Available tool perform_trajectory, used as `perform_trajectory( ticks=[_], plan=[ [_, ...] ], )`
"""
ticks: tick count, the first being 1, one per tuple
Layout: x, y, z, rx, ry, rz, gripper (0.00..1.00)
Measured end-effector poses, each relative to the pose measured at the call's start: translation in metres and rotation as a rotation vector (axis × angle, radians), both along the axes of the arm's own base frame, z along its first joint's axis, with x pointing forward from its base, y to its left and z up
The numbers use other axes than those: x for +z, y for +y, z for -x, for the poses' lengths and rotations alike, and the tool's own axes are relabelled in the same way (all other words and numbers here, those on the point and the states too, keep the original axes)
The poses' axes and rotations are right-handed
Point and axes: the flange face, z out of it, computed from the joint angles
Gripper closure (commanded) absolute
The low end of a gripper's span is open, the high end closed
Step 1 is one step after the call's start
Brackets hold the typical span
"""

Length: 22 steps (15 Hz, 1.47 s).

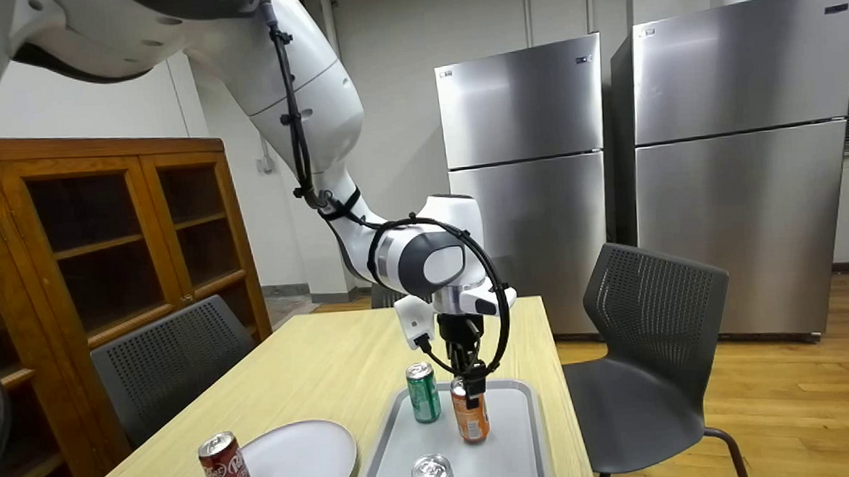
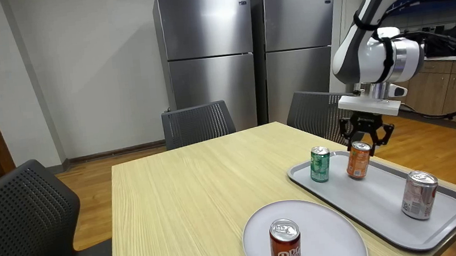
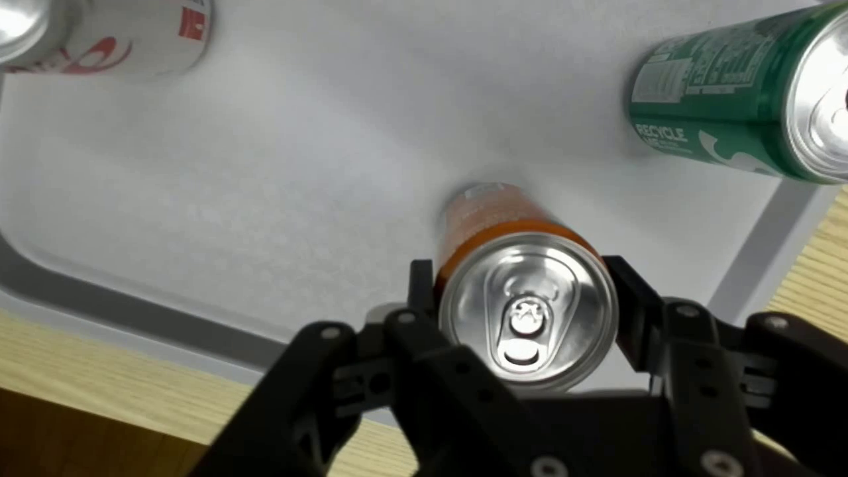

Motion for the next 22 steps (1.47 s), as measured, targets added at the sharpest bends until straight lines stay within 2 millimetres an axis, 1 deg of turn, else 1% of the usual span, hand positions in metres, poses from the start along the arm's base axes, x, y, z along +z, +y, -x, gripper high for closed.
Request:
perform_trajectory(
  ticks=[3, 4, 5, 6, 7, 10, 12, 18, 22],
  plan=[
    [-0.003, -0.001, 0.000, 0.011, 0.002, 0.000, 0.62],
    [-0.003, -0.001, 0.000, 0.013, 0.003, 0.000, 0.12],
    [-0.004, -0.001, 0.000, 0.013, 0.005, -0.001, 0.11],
    [-0.005, -0.001, 0.000, 0.013, 0.006, -0.001, 0.05],
    [-0.006, -0.001, 0.000, 0.013, 0.006, -0.001, 0.01],
    [-0.002, -0.002, -0.003, 0.013, -0.001, 0.002, 0.00],
    [0.004, -0.003, -0.005, 0.013, -0.012, 0.004, 0.00],
    [0.039, -0.004, -0.012, 0.024, -0.064, 0.009, 0.00],
    [0.057, 0.003, -0.005, 0.084, -0.084, 0.007, 0.00]
  ],
)
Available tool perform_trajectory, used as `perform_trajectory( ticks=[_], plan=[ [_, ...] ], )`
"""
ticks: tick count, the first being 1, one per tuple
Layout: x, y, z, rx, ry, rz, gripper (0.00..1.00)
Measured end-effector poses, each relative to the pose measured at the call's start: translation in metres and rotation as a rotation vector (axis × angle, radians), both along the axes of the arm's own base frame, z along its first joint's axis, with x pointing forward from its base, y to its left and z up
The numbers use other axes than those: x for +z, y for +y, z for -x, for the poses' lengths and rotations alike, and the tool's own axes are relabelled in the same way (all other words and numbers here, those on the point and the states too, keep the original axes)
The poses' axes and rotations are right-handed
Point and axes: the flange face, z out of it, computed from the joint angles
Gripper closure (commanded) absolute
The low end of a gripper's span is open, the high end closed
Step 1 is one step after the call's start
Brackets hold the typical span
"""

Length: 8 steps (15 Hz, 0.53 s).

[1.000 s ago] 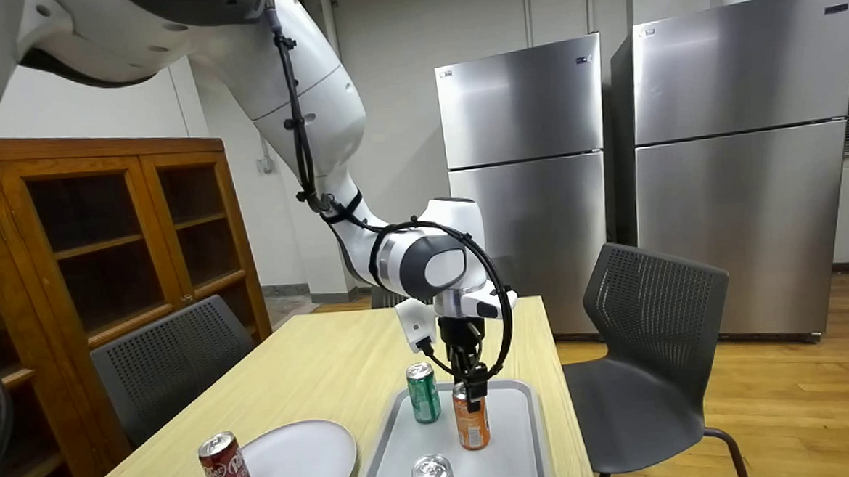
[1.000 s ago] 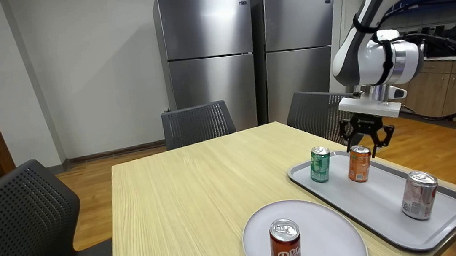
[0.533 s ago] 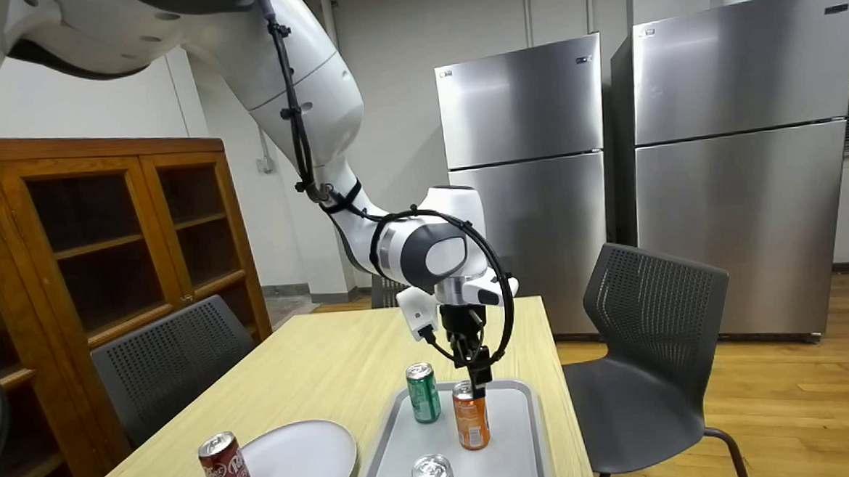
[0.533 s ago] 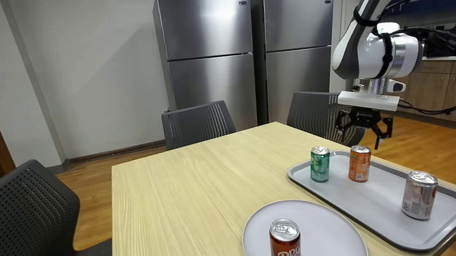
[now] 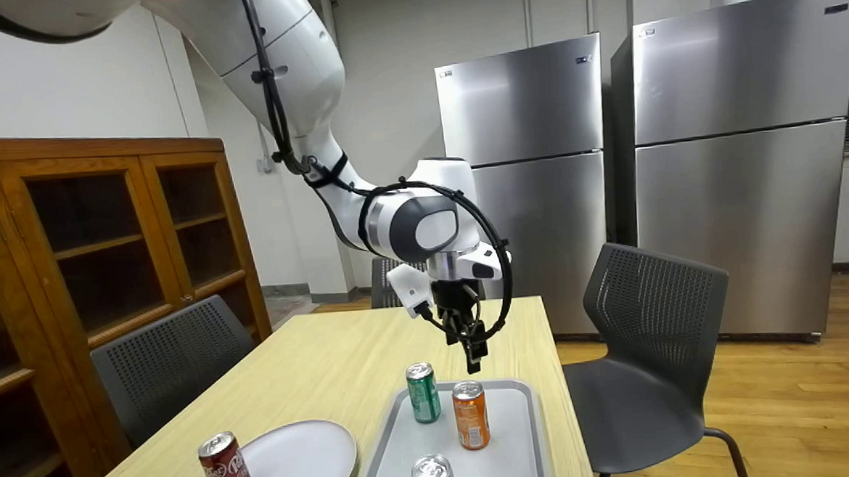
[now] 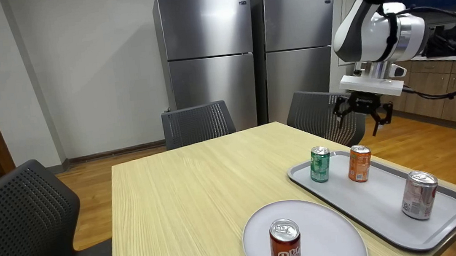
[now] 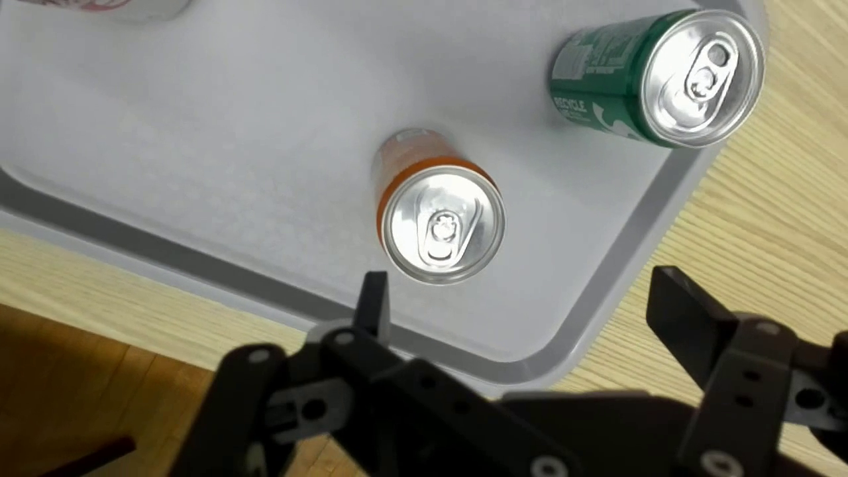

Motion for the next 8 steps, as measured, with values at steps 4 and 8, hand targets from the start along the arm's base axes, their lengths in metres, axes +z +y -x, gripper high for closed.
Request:
perform_trajectory(
  ticks=[4, 8],
  plan=[
    [0.013, 0.023, 0.014, 0.158, -0.002, 0.009, 0.00],
    [0.021, 0.059, 0.029, 0.317, 0.022, 0.040, 0.00]
  ],
)
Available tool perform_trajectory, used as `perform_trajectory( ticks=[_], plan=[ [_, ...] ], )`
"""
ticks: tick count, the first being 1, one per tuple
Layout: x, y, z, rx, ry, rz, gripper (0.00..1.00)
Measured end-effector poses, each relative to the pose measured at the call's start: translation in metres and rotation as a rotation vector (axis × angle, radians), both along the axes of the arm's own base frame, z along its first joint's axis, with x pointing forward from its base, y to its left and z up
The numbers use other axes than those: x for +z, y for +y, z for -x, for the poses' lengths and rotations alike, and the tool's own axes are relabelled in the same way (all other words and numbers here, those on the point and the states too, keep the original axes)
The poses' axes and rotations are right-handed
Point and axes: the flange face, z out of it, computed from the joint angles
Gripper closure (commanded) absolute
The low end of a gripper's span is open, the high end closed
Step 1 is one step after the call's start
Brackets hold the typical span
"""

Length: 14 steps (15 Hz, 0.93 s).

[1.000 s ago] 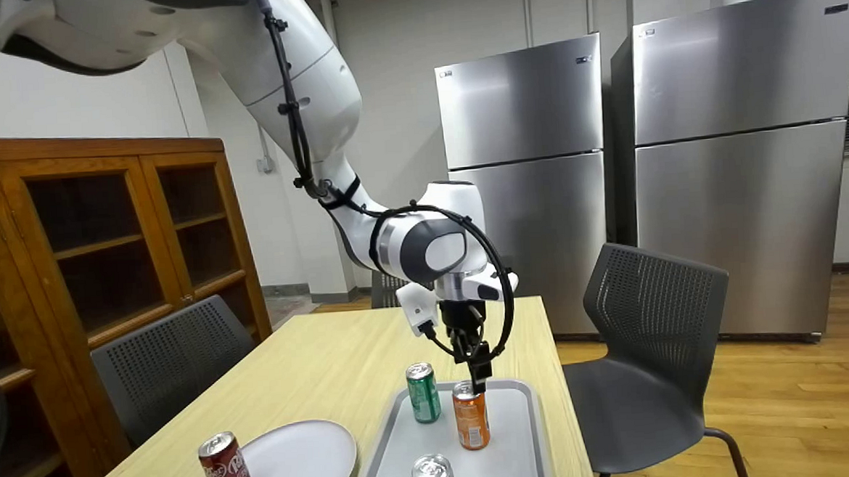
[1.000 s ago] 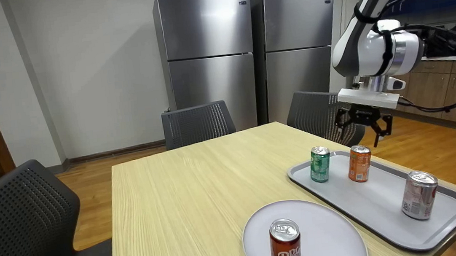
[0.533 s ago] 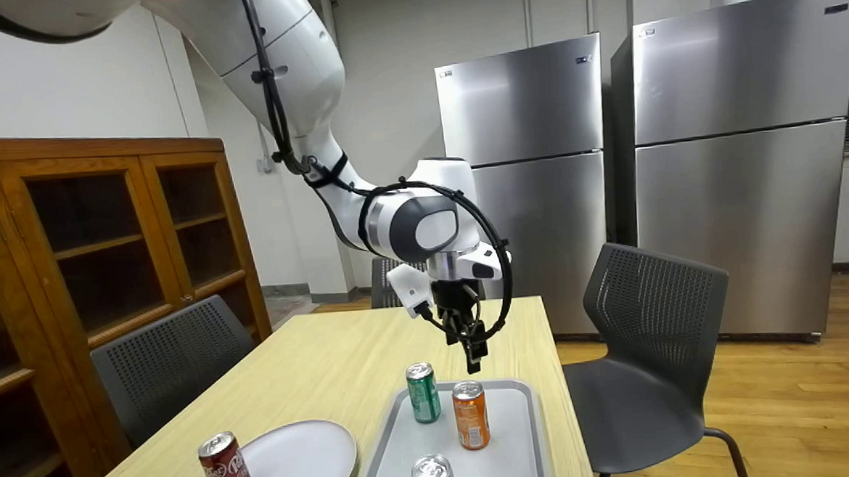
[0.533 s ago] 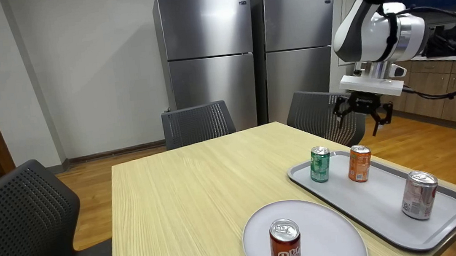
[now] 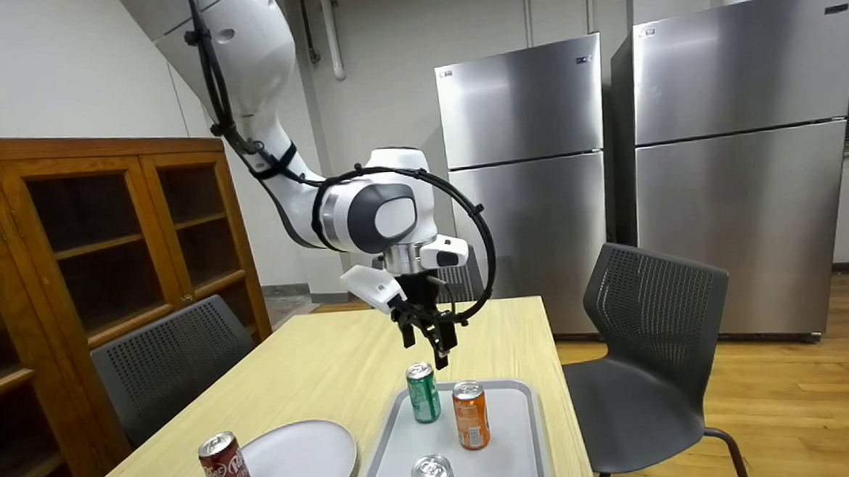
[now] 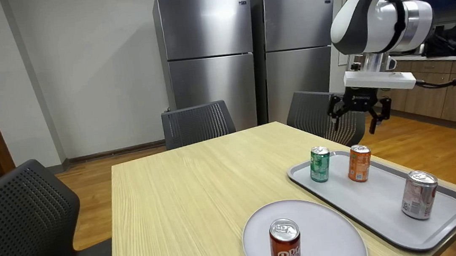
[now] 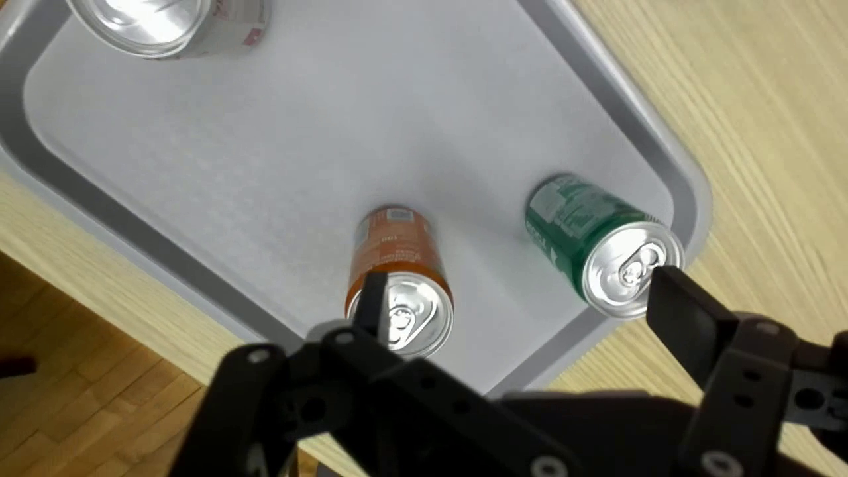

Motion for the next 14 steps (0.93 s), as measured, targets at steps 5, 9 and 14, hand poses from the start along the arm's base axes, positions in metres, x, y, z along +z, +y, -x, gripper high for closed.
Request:
perform_trajectory(
  ticks=[5, 9, 14],
  plan=[
    [0.008, 0.049, 0.017, 0.153, 0.018, 0.027, 0.00],
    [0.012, 0.091, 0.028, 0.250, 0.022, 0.026, 0.00],
    [0.012, 0.136, 0.041, 0.370, 0.030, 0.020, 0.00]
  ],
)
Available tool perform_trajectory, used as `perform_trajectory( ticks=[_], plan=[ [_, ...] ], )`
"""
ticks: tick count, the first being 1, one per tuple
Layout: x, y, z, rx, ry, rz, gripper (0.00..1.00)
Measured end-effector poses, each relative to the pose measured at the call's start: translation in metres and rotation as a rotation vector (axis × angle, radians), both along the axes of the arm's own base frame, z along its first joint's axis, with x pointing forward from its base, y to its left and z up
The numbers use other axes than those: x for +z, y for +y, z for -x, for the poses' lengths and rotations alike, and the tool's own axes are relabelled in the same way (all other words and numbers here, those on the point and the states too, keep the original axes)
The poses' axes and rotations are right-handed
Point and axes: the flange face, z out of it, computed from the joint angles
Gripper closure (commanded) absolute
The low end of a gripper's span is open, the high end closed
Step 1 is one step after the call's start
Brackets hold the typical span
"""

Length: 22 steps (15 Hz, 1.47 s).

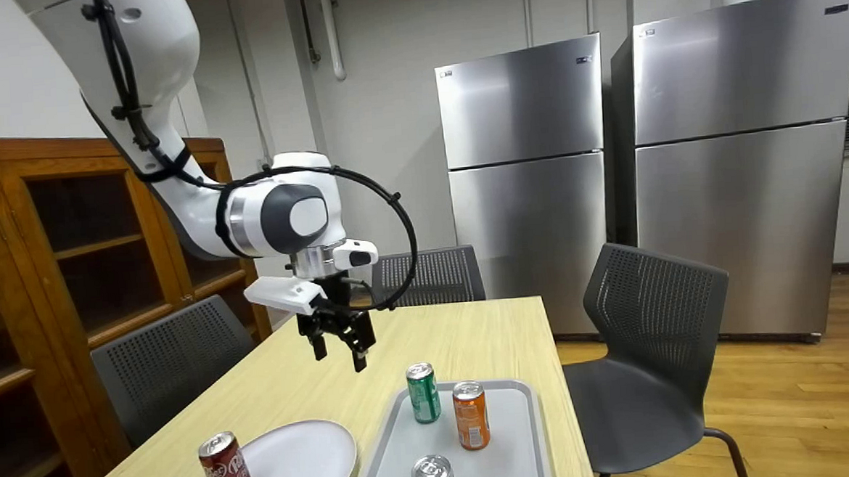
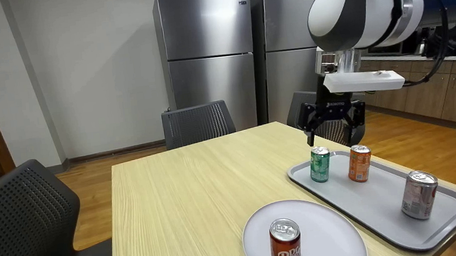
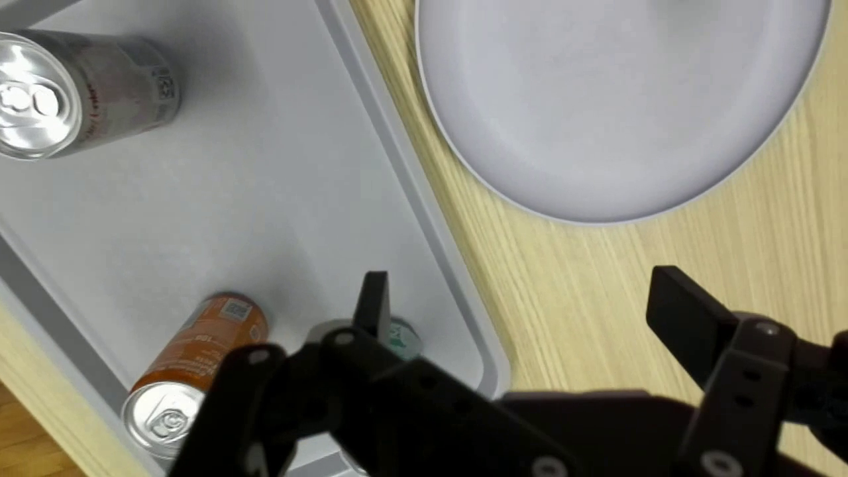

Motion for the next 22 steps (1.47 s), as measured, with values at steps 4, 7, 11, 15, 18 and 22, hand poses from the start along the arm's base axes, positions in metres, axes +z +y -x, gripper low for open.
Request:
perform_trajectory(
  ticks=[4, 7, 11, 15, 18, 22],
  plan=[
    [0.000, 0.033, 0.010, 0.105, 0.006, -0.004, 0.00],
    [0.000, 0.056, 0.018, 0.174, 0.008, -0.006, 0.00],
    [-0.001, 0.083, 0.027, 0.259, 0.014, -0.008, 0.00],
    [-0.005, 0.110, 0.038, 0.324, 0.026, -0.009, 0.00],
    [-0.008, 0.129, 0.047, 0.368, 0.045, -0.009, 0.00],
    [-0.014, 0.146, 0.056, 0.409, 0.076, -0.008, 0.00]
  ],
)
